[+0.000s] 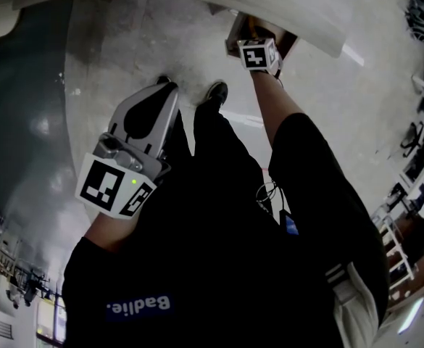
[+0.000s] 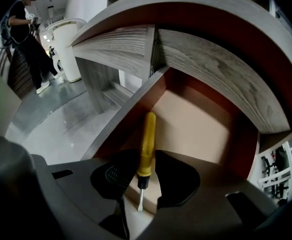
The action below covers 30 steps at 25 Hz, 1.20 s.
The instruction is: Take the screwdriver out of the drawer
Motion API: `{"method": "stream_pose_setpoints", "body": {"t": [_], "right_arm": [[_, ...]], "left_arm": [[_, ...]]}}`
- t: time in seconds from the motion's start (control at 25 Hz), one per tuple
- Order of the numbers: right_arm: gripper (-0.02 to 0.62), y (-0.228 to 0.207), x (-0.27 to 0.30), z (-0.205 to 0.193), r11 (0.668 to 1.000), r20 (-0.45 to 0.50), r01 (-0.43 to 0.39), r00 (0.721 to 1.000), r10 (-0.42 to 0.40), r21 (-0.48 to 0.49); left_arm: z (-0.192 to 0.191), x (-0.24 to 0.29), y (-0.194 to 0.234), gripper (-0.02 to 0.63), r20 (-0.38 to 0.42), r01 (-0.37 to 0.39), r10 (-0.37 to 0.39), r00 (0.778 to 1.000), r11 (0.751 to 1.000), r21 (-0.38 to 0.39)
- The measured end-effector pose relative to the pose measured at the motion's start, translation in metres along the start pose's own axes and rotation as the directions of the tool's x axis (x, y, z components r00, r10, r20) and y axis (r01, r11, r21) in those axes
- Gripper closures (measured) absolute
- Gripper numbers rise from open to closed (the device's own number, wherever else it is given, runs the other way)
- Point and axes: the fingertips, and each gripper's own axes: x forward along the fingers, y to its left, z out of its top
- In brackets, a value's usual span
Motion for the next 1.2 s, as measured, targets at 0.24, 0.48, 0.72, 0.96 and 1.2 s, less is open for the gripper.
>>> {"method": "stream_pose_setpoints", "body": {"t": [0.24, 0.48, 0.72, 0.96, 1.2], "right_arm": [[0.478, -0.001, 0.005, -0.003, 0.999, -0.019, 0.026, 0.999, -0.027, -0.027], [0.495, -0.002, 0.001, 0.003, 0.998, -0.015, 0.03, 0.999, -0.031, -0.06], [0.497, -0.007, -0.022, 0.0, 0.998, -0.02, 0.034, 0.999, -0.035, -0.051], [0.497, -0.01, -0.064, -0.001, 0.999, -0.01, 0.036, 0.999, -0.036, -0.025], [0.497, 0.002, -0.121, 0.011, 0.999, 0.065, 0.02, 0.998, -0.023, 0.036]], "left_arm": [[-0.005, -0.006, 0.003, 0.609, -0.006, -0.011, 0.011, 1.0, 1.0, -0.004], [-0.006, -0.015, 0.005, 0.609, -0.003, -0.014, 0.014, 1.0, 1.0, -0.003], [-0.006, -0.022, -0.005, 0.609, 0.009, 0.009, -0.009, 1.0, 1.0, -0.005], [0.006, -0.027, -0.025, 0.609, 0.03, 0.058, -0.059, 0.998, 0.998, 0.017], [0.015, -0.033, -0.043, 0.609, 0.033, 0.122, -0.124, 0.992, 0.991, 0.049]]}}
